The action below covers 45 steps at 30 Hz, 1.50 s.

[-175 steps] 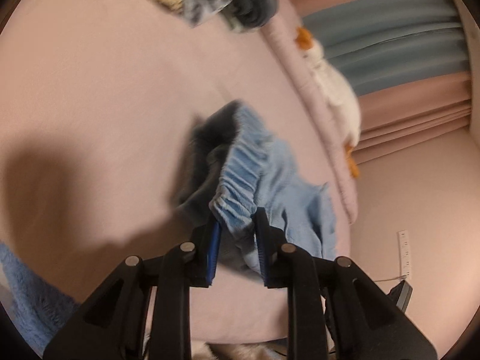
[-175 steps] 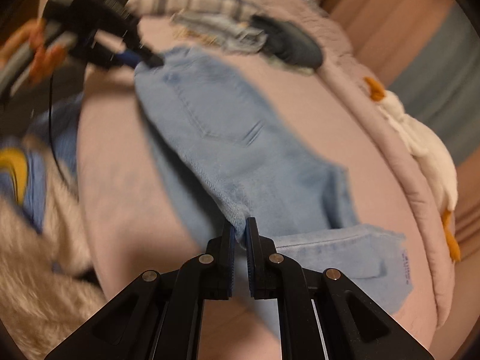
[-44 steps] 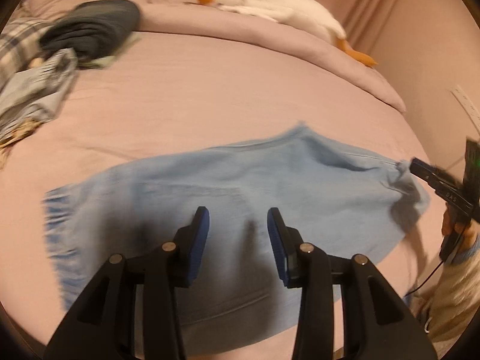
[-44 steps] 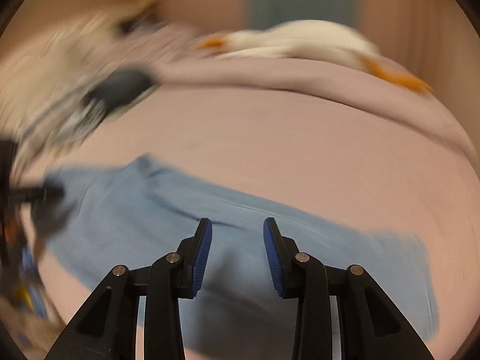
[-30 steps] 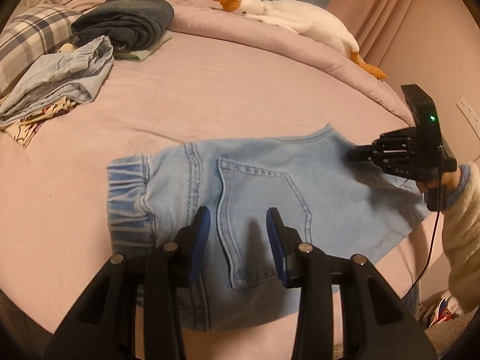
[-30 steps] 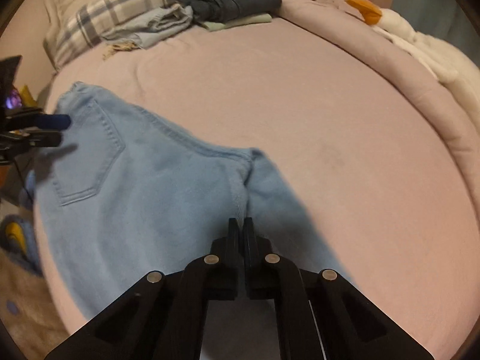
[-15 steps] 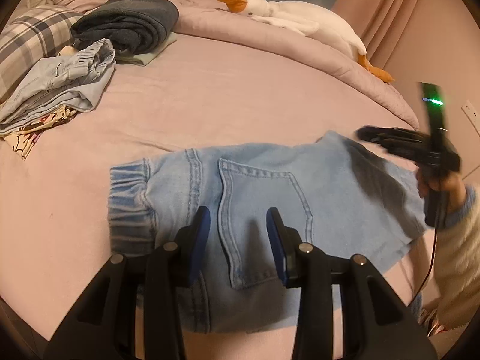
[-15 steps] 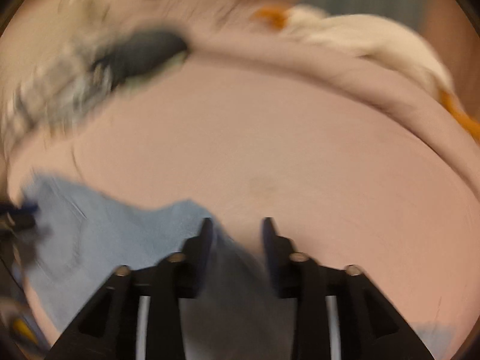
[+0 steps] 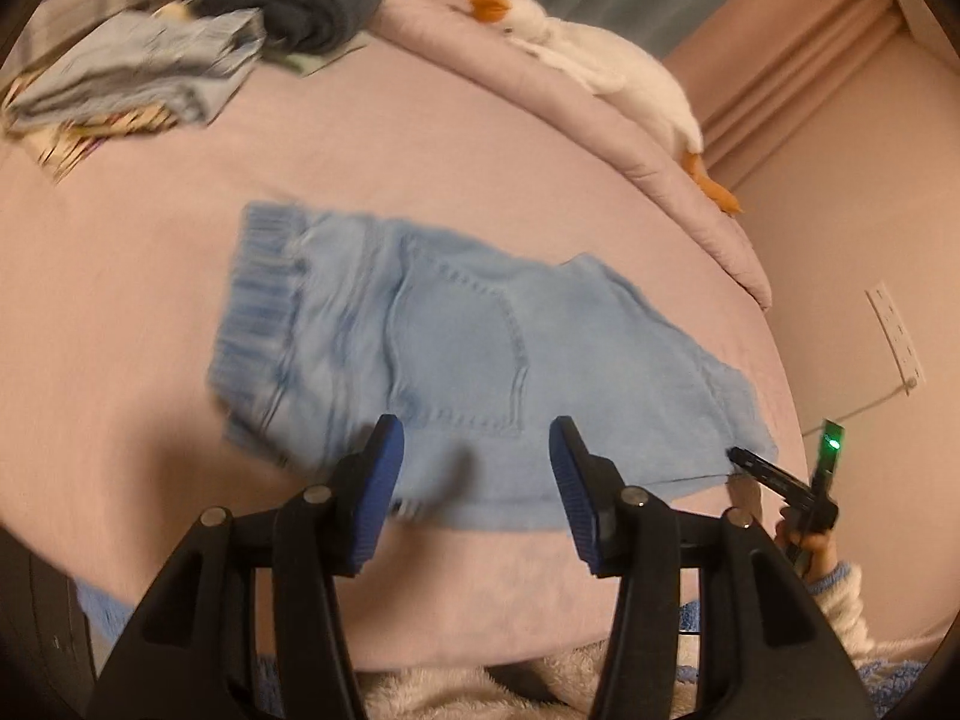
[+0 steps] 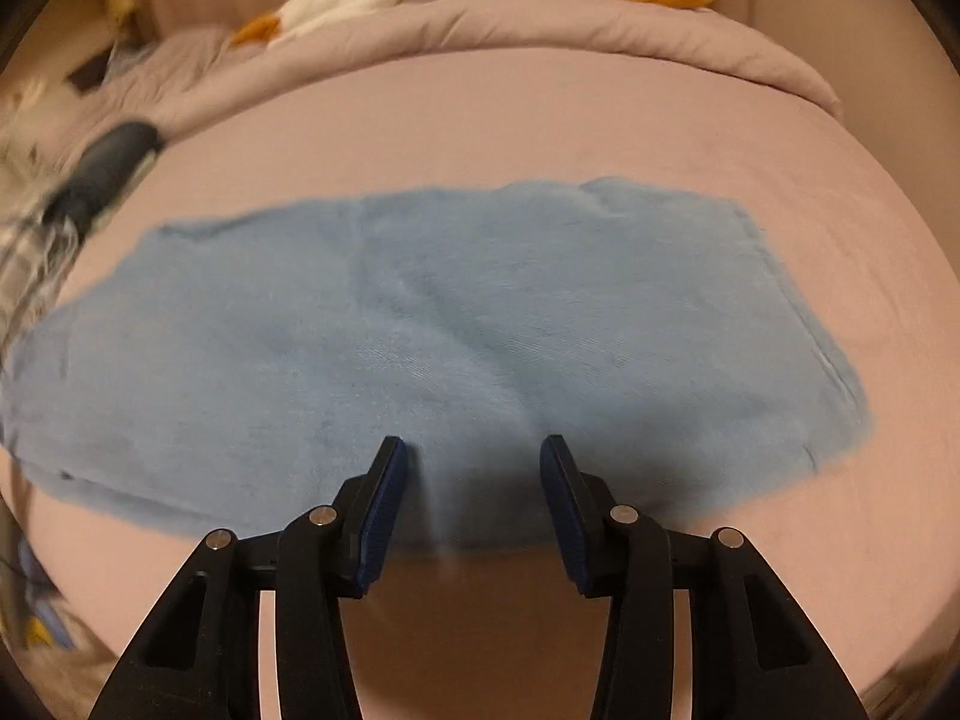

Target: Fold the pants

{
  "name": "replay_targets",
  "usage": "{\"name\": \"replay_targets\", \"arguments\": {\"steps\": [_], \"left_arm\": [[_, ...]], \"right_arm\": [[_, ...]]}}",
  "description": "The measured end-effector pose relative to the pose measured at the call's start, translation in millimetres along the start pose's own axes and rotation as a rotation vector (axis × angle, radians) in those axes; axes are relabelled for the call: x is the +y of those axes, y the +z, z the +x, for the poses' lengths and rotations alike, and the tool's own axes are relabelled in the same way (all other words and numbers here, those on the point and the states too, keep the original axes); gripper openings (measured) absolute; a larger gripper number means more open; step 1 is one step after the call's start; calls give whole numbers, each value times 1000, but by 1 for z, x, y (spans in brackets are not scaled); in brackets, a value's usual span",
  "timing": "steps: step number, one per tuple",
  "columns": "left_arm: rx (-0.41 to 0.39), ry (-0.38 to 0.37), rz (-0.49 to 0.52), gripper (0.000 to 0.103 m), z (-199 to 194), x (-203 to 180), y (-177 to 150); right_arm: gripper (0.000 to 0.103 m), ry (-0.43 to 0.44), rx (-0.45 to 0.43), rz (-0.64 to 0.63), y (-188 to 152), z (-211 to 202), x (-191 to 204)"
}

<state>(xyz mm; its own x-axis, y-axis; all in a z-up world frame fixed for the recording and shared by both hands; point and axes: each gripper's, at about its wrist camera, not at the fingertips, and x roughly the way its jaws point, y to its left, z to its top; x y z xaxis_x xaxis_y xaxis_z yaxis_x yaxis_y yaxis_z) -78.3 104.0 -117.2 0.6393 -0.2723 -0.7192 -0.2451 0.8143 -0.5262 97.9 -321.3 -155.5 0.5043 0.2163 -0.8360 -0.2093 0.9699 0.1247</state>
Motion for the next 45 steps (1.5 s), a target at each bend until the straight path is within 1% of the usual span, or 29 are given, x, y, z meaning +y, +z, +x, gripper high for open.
{"name": "replay_targets", "arguments": {"steps": [1,2,3,4,6,7,11,13,14,16,18,20,23,24,27,28,29,30,31,32,33,34,35,36,38,40,41,43,45], "left_arm": [[-5,3,-22,50,-3,3,-3],[-13,3,-52,50,-7,7,-4],[-26,1,-86,50,-12,12,-6],[-38,2,-116,50,-15,16,-7],[-60,9,-178,50,-20,25,-10],[-64,-2,-205,51,-21,28,-11],[-62,-59,-290,52,-13,35,-11],[-70,-63,-310,53,-9,35,-11],[-73,-69,-320,53,-8,35,-11],[-69,-79,-340,53,-9,37,-11],[-63,-82,-342,53,-12,40,-12],[-50,-76,-354,52,-11,44,-15],[-20,-108,-376,52,-5,49,-20],[-13,-117,-376,52,-3,48,-21],[-1,-134,-363,52,3,43,-21],[-4,-140,-358,52,5,41,-19],[-7,-142,-351,52,7,40,-16],[-12,-137,-341,52,8,39,-14],[-20,-129,-339,45,8,39,-12],[-21,-120,-344,32,8,40,-11],[-25,-114,-346,26,8,41,-11],[-32,-116,-342,11,5,42,-10],[-40,-118,-334,6,3,42,-10],[-51,-123,-326,8,-2,42,-11],[-67,-135,-316,7,-10,43,-13],[-57,-136,-317,7,-12,43,-17],[-49,-126,-313,8,-11,43,-18],[-22,-77,-311,8,-6,46,-22],[-7,-70,-356,10,-2,57,-27]], "right_arm": [[45,-31,-14,-1,0,-4,3],[45,-53,-46,-35,0,-11,12],[45,-23,-85,-89,-1,-18,27],[45,41,-115,-138,-2,-24,43],[45,175,-144,-253,-6,-31,81],[45,224,-145,-326,-8,-30,104],[45,357,-101,-472,-17,-17,162],[45,374,-76,-556,-23,-10,181],[45,377,-66,-606,-31,-6,194],[45,366,-65,-675,-37,-4,207],[45,339,-72,-716,-43,-3,210],[45,329,-79,-724,-41,-6,205],[45,284,-87,-733,-38,-7,195],[45,273,-86,-738,-39,-5,198],[45,261,-104,-764,-37,-1,200],[41,259,-114,-768,-39,-1,201],[30,264,-122,-774,-39,0,203],[24,269,-130,-778,-39,0,206],[14,274,-139,-790,-39,0,209],[8,274,-150,-811,-41,-1,213],[8,267,-160,-827,-45,-3,212],[5,268,-166,-836,-46,-5,213],[5,283,-166,-833,-45,-8,211],[4,305,-164,-825,-44,-12,207],[4,346,-164,-818,-43,-21,201],[4,366,-150,-824,-42,-26,199],[4,367,-133,-836,-43,-24,199],[4,367,-108,-846,-47,-18,202],[4,344,-85,-872,-56,-9,208]]}}
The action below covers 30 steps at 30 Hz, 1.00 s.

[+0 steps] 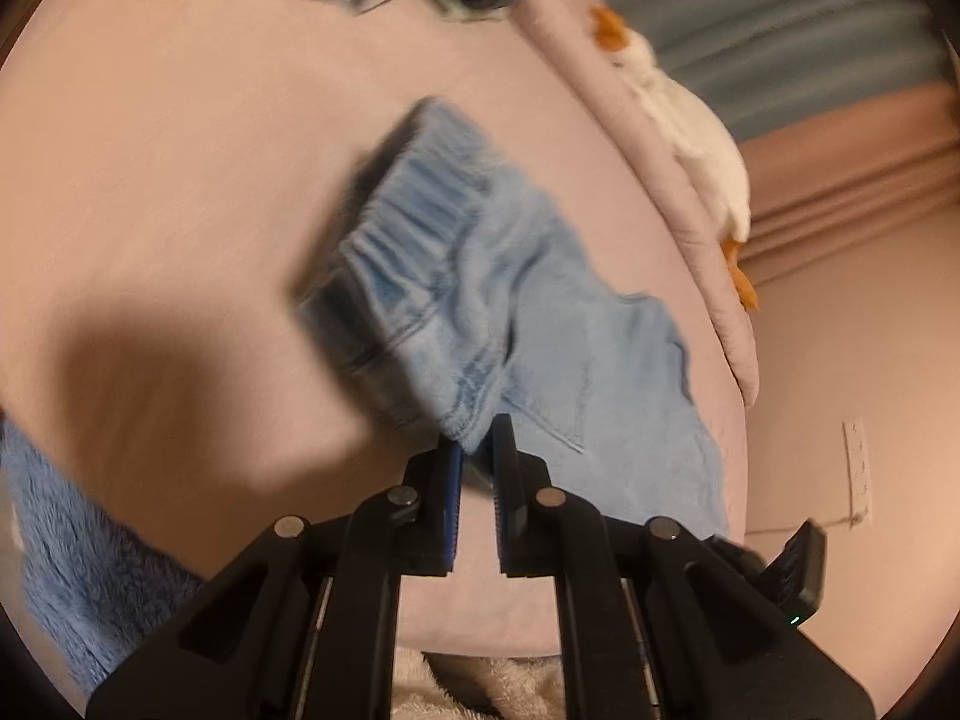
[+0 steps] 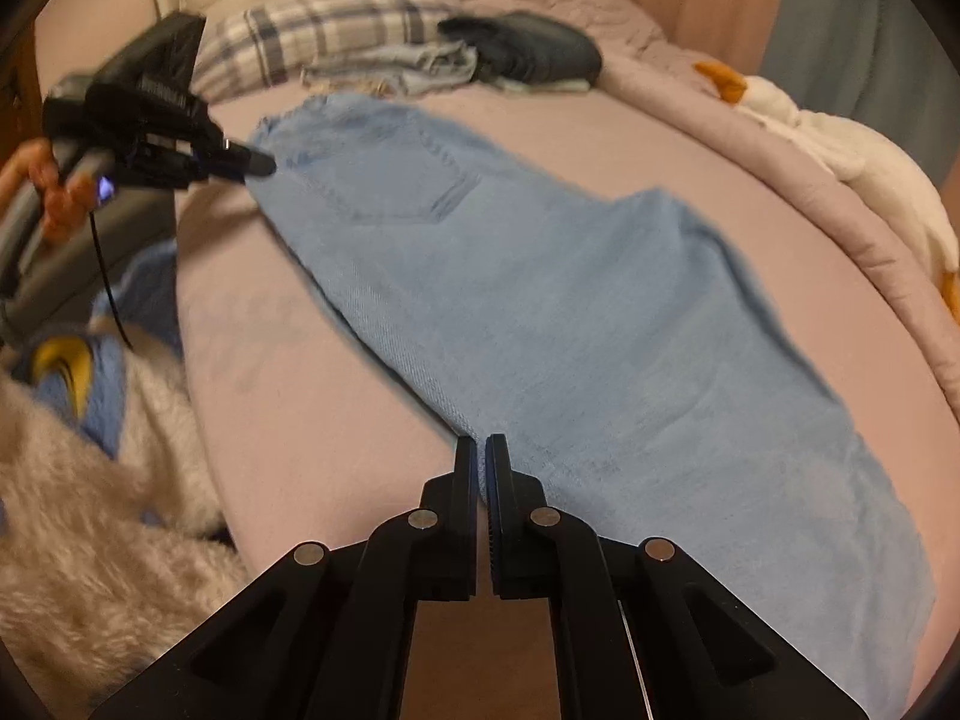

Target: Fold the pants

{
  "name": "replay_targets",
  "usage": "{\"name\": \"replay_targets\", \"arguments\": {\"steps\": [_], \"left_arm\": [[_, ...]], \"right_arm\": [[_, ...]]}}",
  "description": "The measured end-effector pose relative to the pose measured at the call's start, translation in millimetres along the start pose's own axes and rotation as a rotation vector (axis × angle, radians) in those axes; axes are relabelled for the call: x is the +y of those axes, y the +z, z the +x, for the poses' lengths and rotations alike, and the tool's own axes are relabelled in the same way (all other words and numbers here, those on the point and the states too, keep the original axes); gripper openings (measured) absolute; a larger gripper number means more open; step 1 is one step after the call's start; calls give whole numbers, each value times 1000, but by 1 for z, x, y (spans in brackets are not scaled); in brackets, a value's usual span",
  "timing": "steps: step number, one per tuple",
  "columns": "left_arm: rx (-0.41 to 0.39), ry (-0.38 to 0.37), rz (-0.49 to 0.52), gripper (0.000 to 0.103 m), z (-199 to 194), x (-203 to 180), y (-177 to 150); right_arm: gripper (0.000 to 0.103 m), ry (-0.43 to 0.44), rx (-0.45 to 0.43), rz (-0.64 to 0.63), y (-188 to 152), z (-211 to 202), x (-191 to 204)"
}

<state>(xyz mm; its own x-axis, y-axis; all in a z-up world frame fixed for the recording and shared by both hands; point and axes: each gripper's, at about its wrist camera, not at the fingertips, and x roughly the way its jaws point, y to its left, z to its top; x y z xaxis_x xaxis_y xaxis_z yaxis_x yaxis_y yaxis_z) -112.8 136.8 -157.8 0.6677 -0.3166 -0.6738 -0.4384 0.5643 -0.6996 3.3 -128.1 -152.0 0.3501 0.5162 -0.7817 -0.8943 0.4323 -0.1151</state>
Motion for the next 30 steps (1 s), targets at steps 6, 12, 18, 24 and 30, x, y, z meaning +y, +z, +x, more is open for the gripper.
{"name": "replay_targets", "arguments": {"steps": [6,12,18,24,30], "left_arm": [[18,94,65,43,-1,-5,6],[20,74,244,59,-30,-23,3],[23,-19,320,60,-8,-58,5],[122,-12,420,61,54,-96,3],[205,17,565,61,120,-145,0]], "right_arm": [[13,73,24,72,6,-4,-10],[13,100,-85,230,7,-21,-35],[13,19,6,275,4,16,-33],[16,11,-112,493,-13,-16,-78],[22,-242,-131,816,-82,-55,-159]]}}
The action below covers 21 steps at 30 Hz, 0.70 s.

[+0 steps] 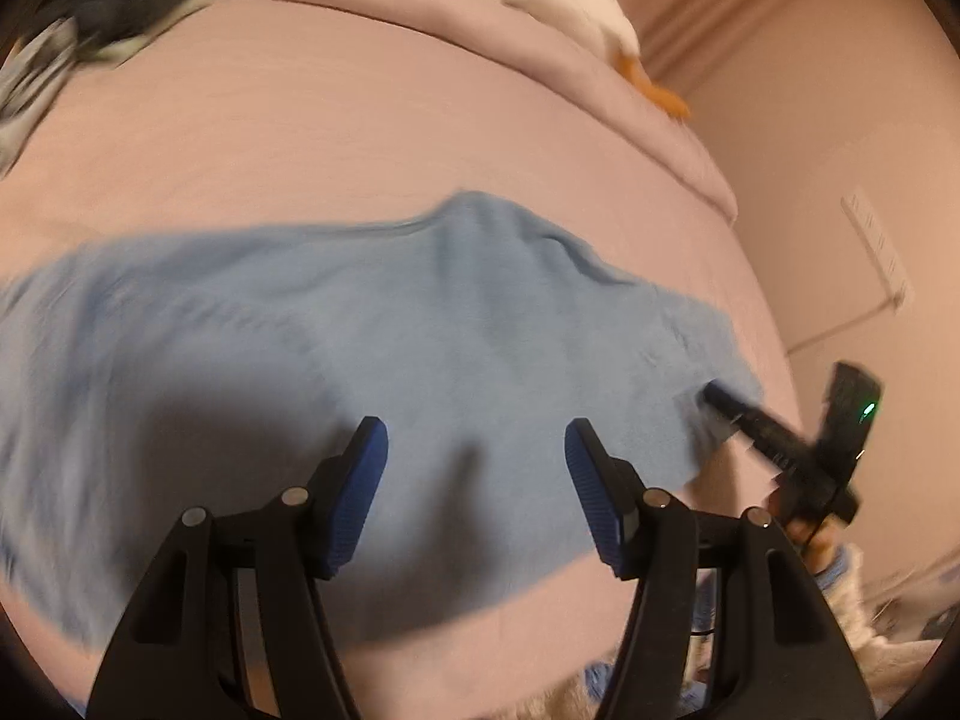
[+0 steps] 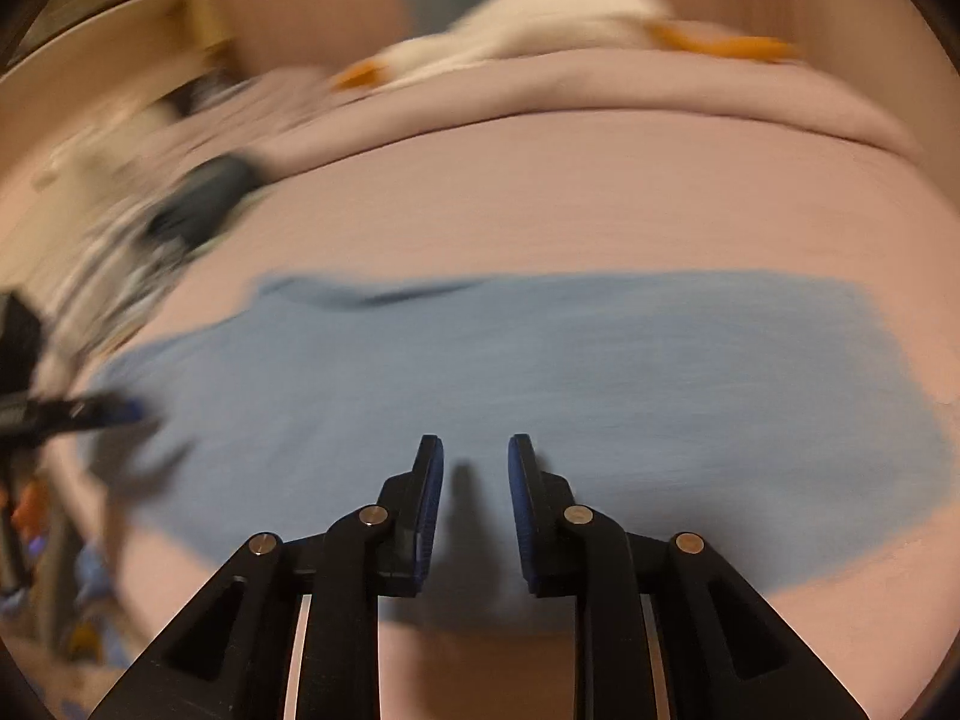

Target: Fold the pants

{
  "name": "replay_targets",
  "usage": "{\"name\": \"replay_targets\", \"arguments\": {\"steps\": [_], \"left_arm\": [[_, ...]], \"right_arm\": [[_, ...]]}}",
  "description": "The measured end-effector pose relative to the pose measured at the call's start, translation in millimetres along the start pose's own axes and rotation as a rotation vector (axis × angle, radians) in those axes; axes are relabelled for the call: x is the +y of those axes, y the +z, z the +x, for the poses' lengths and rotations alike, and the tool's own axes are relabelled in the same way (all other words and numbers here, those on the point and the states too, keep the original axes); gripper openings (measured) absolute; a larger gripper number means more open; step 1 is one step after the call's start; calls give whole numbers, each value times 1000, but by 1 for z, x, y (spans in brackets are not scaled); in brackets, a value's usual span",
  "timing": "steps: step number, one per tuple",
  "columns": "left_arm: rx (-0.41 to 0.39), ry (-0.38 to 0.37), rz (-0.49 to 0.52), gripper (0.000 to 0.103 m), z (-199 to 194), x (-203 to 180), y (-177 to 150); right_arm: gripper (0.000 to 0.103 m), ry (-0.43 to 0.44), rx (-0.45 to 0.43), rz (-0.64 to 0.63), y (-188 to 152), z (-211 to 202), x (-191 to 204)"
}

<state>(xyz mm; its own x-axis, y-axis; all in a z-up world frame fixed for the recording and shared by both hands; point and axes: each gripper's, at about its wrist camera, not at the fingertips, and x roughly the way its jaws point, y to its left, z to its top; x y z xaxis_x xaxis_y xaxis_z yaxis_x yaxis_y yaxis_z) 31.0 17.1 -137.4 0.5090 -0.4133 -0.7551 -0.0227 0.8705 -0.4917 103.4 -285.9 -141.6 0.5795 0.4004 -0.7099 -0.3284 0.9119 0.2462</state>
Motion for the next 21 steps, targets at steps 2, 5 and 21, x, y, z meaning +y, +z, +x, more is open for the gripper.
{"name": "replay_targets", "arguments": {"steps": [2,5,21], "left_arm": [[22,2,35,61,21,-13,13],[41,6,72,61,49,-27,29],[57,65,27,61,96,-29,80]], "right_arm": [[22,-104,-52,136,5,-17,-42],[22,-208,-118,363,-5,-42,-102],[45,-159,94,118,43,22,-161]]}}
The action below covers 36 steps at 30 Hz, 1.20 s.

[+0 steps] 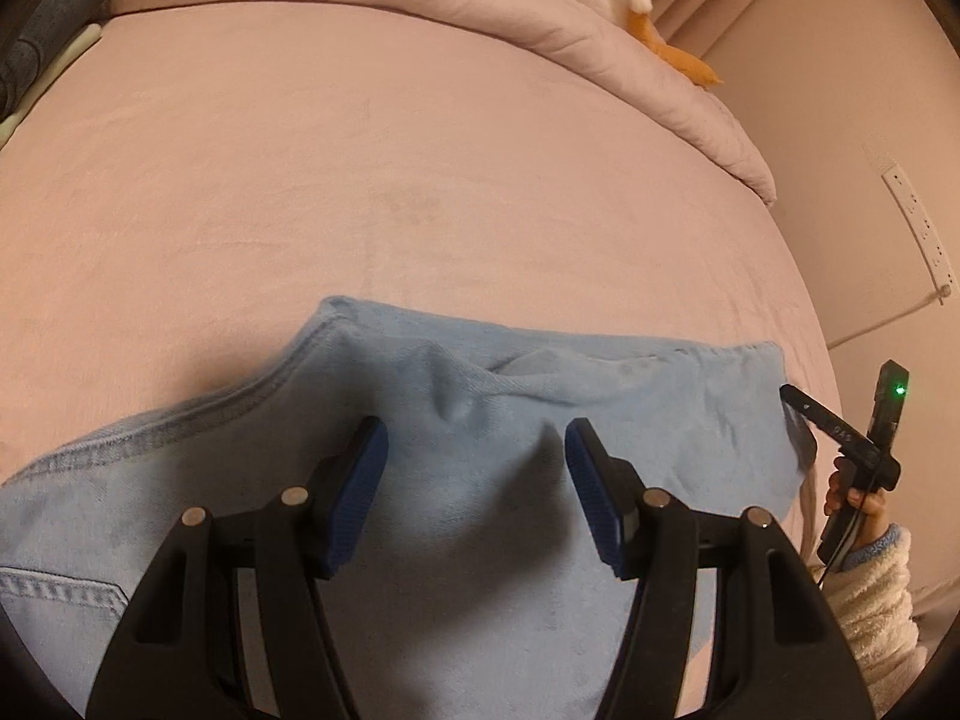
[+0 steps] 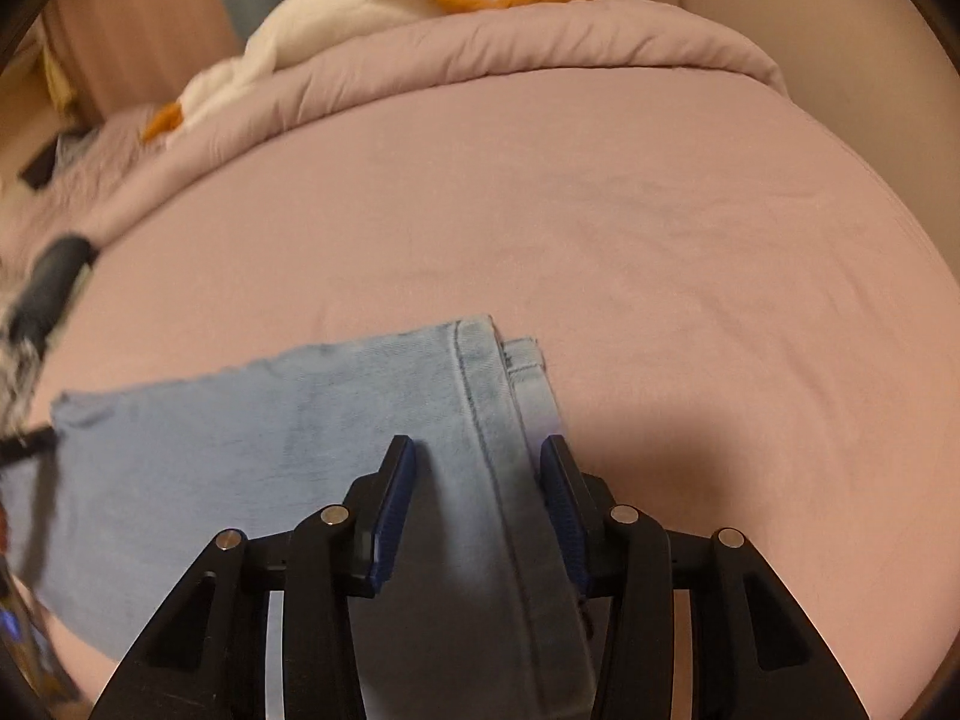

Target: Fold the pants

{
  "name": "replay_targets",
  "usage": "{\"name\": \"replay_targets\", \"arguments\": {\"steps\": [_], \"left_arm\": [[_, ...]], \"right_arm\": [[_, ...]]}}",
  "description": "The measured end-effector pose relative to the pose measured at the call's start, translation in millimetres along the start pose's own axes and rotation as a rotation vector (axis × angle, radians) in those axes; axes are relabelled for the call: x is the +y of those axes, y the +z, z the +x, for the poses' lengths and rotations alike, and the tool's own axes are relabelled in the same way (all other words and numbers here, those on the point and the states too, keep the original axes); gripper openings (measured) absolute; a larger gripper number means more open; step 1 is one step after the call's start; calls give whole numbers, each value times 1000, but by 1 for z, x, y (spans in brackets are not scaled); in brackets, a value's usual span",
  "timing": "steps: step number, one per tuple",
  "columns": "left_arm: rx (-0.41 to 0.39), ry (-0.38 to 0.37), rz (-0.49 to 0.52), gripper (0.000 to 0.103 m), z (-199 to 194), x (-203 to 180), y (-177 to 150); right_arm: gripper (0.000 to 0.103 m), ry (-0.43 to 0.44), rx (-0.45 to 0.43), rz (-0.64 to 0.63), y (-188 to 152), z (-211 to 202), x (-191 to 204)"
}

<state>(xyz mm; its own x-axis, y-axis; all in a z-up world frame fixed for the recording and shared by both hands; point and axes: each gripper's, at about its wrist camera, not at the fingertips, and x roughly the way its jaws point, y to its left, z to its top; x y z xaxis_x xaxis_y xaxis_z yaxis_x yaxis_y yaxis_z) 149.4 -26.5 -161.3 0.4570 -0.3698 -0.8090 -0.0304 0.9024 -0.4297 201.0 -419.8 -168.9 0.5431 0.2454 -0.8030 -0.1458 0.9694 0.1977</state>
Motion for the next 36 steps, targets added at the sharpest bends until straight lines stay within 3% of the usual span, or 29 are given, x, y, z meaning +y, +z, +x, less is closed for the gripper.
{"name": "replay_targets", "arguments": {"steps": [2,5,7,9,12,14,19,22,25,27,29,32,36], "left_arm": [[3,2,-1,61,2,-1,2],[6,5,1,62,4,-4,5],[6,4,3,62,6,-5,8],[4,1,0,62,6,-4,8],[5,-5,-8,62,4,-1,9],[4,-7,-7,62,4,-2,11],[22,-6,12,70,12,-7,14],[23,-13,6,70,10,-5,15],[-6,-30,-1,70,-8,2,15],[-40,-44,-11,70,-22,12,13],[-73,-36,-49,70,-34,29,11],[-79,-46,-115,69,-40,52,4],[-78,-7,-113,65,-37,61,-7]], "right_arm": [[43,22,-6,-9,-6,-7,-1],[24,50,-12,-37,-13,-8,-5],[20,87,-24,-35,-16,-12,-8],[15,83,-36,-43,-15,-14,-8],[10,9,-67,-53,-17,-25,-3],[10,-51,-73,-35,-12,-29,-4],[10,-155,14,-62,-6,0,0],[22,-207,16,-52,-1,-5,3],[26,-354,-53,-112,-2,-25,24],[26,-297,-113,-140,-7,-43,45],[26,-140,-135,-168,-14,-53,72],[27,69,-101,-286,-24,-42,129],[27,289,-40,-467,-28,-15,215]]}}
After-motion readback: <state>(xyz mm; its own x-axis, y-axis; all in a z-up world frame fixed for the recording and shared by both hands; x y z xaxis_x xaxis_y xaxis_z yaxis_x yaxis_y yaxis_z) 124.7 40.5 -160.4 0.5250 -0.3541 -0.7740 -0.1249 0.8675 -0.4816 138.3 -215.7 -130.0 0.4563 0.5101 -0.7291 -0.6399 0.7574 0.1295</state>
